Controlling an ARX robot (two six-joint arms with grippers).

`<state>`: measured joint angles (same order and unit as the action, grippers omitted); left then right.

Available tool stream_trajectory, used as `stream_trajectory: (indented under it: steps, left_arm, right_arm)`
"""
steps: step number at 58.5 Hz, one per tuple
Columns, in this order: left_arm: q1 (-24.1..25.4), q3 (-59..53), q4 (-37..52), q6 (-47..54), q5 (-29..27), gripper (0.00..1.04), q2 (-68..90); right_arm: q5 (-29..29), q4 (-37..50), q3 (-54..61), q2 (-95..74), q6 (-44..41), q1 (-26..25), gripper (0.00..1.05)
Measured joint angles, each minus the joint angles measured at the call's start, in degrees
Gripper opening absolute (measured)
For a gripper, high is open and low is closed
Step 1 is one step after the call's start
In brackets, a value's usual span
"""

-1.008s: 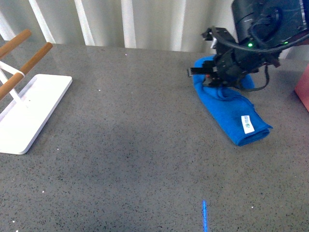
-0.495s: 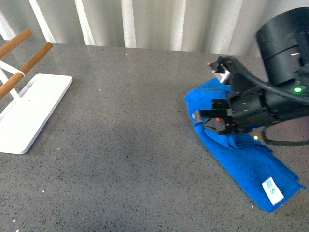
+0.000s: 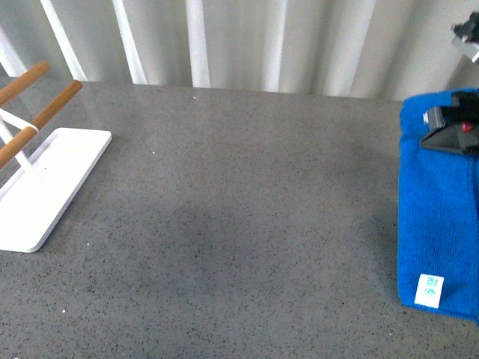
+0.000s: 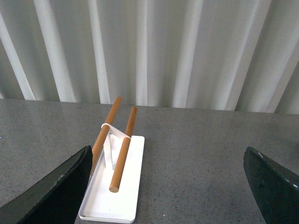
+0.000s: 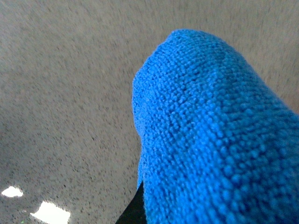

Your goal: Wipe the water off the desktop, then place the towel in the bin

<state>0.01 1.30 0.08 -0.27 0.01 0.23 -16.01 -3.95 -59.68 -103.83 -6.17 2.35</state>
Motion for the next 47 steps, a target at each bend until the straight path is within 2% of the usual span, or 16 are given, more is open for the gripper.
stream_trajectory:
  steps: [8,14,20,29,32,47]
  left_arm:
    - [0.00,-0.02,0.00,0.00,-0.02,0.98,0.00]
    - [0.00,-0.02,0.00,0.00,-0.02,0.98,0.00]
    - [0.00,0.00,0.00,0.00,-0.02,0.98,0.00]
    - [0.00,-0.02,0.00,0.00,0.00,0.98,0.00]
    - [0.00,-0.02,0.00,0.00,0.00,0.98,0.00]
    - [0.00,-0.02,0.00,0.00,0.00,0.98,0.00]
  right_arm:
    - [2.49,-2.34,-6.05,3.13,-0.52,1.51,0.04]
    - [5.35,-3.89,-10.25,4.37,-1.14,0.76,0.04]
    - [8.28,-6.32,-14.88,5.77,-1.55,-3.43,0.04]
    - [9.31,-9.55,-19.65,6.36,-2.25,-10.08,0.04]
    - [9.44,-11.58,-21.62,6.34,-2.58,-13.73,0.04]
    - [8.48,-13.75,-18.60,5.22,-2.64,-23.54,0.04]
